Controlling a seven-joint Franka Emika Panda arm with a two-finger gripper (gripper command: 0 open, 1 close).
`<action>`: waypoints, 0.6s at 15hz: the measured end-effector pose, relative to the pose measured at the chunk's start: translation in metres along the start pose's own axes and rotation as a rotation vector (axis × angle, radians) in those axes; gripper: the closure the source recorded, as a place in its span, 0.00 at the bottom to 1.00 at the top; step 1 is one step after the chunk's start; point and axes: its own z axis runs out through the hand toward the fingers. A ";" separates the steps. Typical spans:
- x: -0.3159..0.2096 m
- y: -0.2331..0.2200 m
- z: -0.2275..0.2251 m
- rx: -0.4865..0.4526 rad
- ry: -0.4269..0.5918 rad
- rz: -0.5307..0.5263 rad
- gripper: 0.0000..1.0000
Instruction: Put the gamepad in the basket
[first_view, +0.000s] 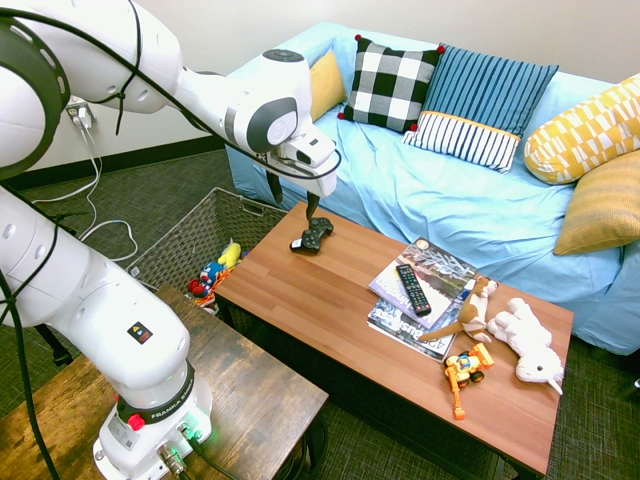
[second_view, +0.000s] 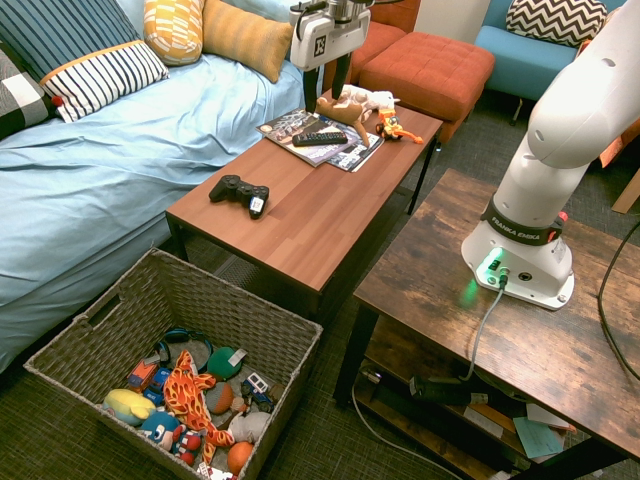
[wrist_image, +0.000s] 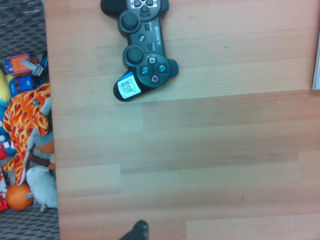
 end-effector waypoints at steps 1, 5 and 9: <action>0.001 -0.001 0.000 -0.001 0.001 0.001 0.00; 0.005 -0.020 0.010 -0.010 0.043 -0.025 0.00; 0.016 -0.063 0.037 0.001 0.028 -0.085 0.00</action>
